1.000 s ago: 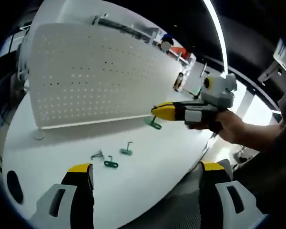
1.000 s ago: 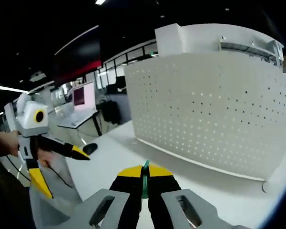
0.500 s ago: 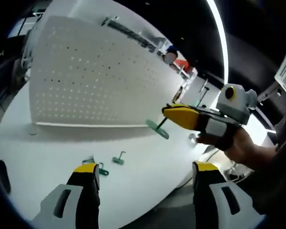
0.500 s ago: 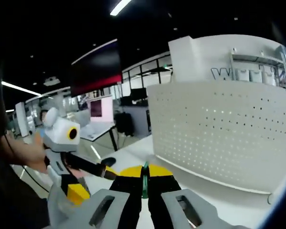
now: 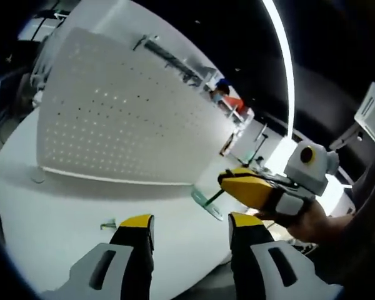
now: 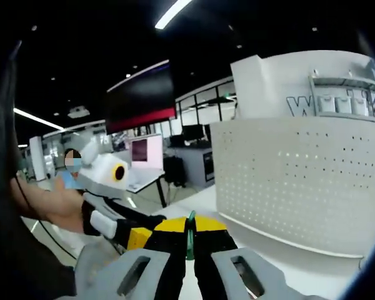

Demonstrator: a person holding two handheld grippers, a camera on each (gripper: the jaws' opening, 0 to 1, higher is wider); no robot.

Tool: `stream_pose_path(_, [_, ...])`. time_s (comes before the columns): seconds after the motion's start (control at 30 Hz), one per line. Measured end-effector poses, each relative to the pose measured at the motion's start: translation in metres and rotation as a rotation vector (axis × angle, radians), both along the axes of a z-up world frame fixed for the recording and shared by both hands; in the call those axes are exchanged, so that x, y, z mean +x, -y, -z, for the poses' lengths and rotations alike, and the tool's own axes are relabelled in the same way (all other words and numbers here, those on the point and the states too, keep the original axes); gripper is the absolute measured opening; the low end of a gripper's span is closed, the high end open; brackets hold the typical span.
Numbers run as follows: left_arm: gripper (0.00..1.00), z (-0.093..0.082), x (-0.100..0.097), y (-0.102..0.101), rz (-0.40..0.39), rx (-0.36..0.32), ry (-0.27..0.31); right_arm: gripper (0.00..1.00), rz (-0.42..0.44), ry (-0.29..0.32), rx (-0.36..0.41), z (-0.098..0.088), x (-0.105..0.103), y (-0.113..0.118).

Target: Insert the hook assembly into the mounting plate slot until the hook locks in place.

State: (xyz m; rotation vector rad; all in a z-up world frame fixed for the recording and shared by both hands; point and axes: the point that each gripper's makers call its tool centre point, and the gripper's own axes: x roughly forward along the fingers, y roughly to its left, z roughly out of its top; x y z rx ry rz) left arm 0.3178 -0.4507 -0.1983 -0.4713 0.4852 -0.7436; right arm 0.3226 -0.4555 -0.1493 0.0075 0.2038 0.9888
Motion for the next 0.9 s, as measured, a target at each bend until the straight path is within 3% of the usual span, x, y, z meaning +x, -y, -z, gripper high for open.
stream_pose_path(0.33, [0.35, -0.006, -0.002, 0.008, 0.031, -0.083, -0.032, 0.0, -0.029, 0.048, 0.012, -0.005, -0.007, -0.006])
stream_pose_path(0.43, [0.24, -0.01, -0.006, 0.014, 0.071, -0.125, -0.039, 0.0, -0.046, 0.076, 0.013, -0.009, -0.01, -0.009])
stream_pose_path(0.73, [0.09, -0.022, -0.006, 0.013, 0.066, -0.234, -0.056, 0.0, -0.057, 0.106, 0.025, -0.014, -0.012, -0.012])
stream_pose_path(0.9, [0.06, -0.023, -0.006, 0.011, 0.056, -0.28, -0.079, 0.0, -0.061, 0.106, 0.032, -0.014, -0.013, -0.013])
